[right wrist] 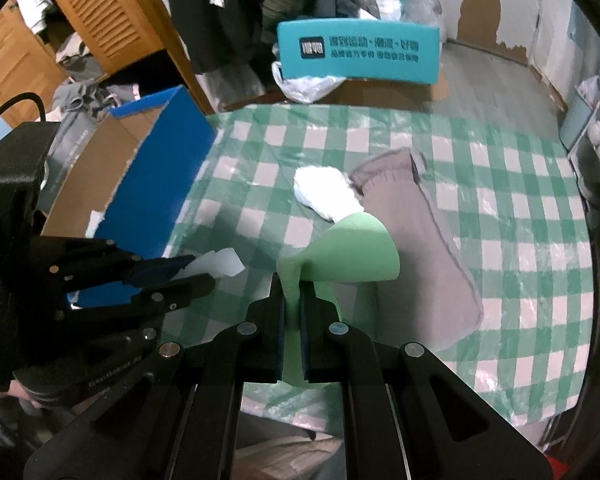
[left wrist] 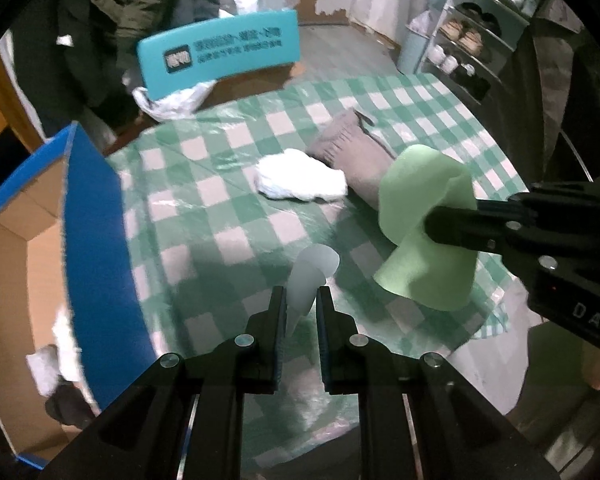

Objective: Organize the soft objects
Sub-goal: 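Carry the green cloth and white sock over the cardboard box with both tools, then open both tools to drop the cloth and sock into the box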

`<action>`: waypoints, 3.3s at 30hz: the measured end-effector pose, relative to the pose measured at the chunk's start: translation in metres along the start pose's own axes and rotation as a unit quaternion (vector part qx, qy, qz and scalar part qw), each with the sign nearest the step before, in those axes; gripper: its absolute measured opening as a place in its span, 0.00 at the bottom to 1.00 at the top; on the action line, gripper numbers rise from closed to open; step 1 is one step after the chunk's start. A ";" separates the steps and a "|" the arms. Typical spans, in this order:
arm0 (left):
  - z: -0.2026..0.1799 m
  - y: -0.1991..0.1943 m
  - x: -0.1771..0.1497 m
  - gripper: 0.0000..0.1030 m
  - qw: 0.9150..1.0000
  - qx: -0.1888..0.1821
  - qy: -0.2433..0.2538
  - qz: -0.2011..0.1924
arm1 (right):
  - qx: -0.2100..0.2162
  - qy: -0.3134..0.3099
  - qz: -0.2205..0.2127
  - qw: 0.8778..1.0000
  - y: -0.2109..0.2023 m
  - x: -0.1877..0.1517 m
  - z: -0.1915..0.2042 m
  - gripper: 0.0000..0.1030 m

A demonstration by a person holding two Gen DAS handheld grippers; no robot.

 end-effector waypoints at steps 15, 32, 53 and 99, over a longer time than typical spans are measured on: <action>0.041 -0.042 -0.003 0.14 0.998 0.009 -0.047 -0.036 | 0.010 -0.033 -0.027 0.999 -0.021 0.020 0.035 0.06; 0.100 -0.072 -0.021 0.14 0.992 0.015 -0.102 -0.066 | 0.022 -0.080 -0.040 0.996 -0.028 0.057 0.099 0.06; 0.185 -0.092 -0.061 0.14 0.980 0.035 -0.174 -0.089 | 0.036 -0.146 -0.030 0.988 -0.008 0.095 0.199 0.06; 0.239 -0.069 -0.084 0.63 0.965 0.057 -0.248 -0.057 | 0.003 -0.144 0.021 0.989 0.045 0.115 0.215 0.57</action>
Point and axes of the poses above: each gripper's, at about its wrist camera, not at the fingertips, and y roughly the way its jaws point, z to its left, x to its top, the point moved 6 cm from there along y, roughly the way its jaws point, and after that the axes turned 12 degrees about z, right-handed, at the moved point
